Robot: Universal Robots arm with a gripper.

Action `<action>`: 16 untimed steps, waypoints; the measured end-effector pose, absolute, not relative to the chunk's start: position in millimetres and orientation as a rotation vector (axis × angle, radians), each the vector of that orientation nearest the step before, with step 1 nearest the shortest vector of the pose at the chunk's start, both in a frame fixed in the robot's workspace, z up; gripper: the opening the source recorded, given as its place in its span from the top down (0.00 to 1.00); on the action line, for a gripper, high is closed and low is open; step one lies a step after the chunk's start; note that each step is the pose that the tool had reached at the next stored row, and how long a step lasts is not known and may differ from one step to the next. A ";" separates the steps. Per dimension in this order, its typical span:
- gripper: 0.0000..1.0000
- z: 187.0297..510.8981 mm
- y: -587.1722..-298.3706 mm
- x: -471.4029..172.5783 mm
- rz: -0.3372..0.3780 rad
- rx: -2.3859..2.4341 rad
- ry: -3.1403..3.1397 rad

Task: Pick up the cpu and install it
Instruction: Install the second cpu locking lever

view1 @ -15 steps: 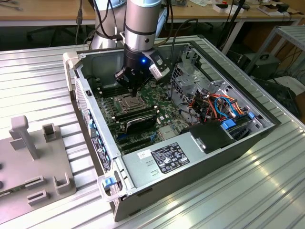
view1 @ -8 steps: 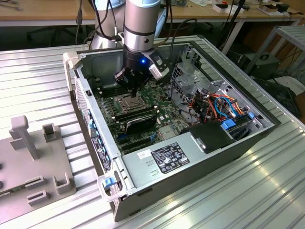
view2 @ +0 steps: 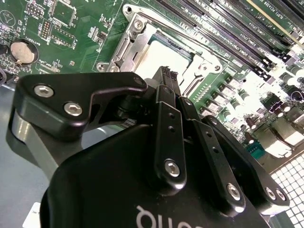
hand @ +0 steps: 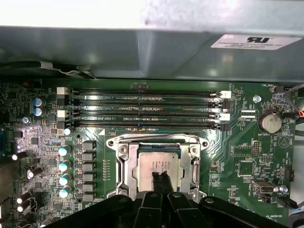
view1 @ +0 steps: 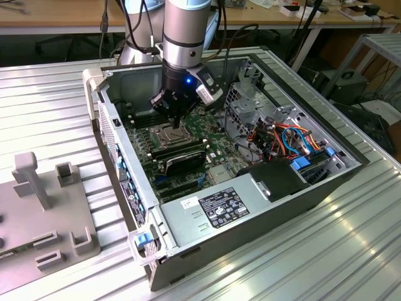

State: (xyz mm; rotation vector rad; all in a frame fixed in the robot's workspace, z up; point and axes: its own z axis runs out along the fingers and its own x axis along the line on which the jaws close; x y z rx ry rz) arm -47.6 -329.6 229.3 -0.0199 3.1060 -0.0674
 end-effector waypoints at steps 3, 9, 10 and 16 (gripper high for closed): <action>0.89 229.4 -330.3 -47.6 -0.067 -0.020 3.106; 0.89 231.4 -330.2 -47.6 -0.067 -0.020 3.106; 0.89 231.6 -330.2 -47.6 -0.067 -0.020 3.106; 0.89 236.8 -330.3 -47.6 -0.067 -0.020 3.106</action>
